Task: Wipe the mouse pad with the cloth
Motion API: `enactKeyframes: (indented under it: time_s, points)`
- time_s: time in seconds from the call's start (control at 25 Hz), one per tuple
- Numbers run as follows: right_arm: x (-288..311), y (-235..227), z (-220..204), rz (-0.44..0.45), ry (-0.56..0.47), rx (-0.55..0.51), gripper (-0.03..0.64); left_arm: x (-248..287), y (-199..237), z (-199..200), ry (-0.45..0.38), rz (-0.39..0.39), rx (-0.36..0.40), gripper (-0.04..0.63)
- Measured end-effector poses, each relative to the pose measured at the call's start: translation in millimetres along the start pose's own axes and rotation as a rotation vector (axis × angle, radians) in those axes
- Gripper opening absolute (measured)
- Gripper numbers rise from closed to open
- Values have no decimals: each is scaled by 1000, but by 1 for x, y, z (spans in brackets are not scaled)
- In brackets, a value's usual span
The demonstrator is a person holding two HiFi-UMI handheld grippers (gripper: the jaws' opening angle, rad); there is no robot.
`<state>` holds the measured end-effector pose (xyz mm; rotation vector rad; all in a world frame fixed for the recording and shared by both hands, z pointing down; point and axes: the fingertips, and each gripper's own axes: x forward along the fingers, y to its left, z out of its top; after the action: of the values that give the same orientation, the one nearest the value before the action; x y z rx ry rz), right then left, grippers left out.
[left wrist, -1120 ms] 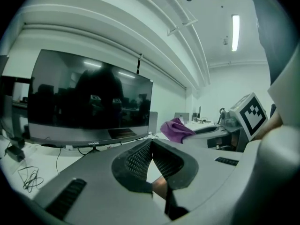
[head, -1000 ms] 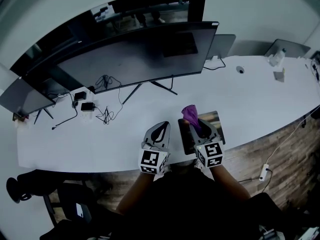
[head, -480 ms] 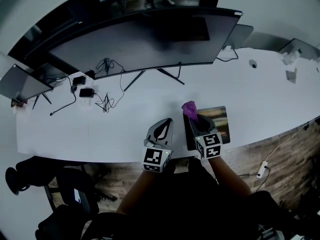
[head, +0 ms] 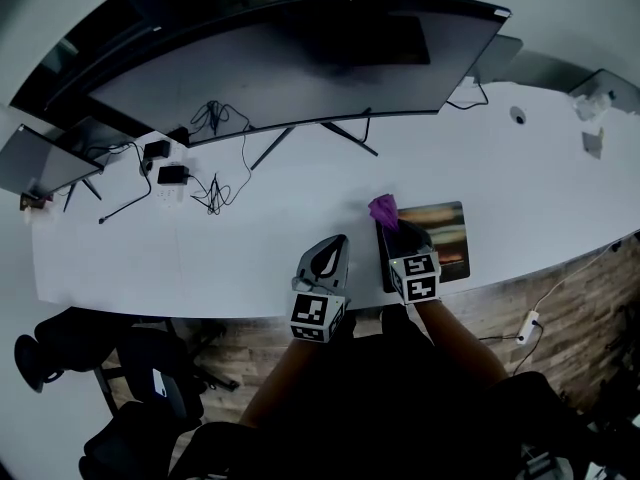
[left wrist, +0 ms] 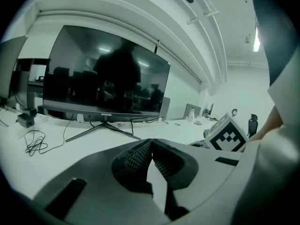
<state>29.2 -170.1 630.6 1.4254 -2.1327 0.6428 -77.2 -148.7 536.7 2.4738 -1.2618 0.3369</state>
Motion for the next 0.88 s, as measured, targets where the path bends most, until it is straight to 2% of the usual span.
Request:
enactKeyframes:
  time_s: [0.24, 0.88]
  points:
    - [15, -2, -15, 7, 68, 1, 115, 2, 1, -9, 18, 5, 1, 18]
    - [16, -12, -15, 17, 67, 13, 117, 14, 0, -10, 39, 7, 16, 18]
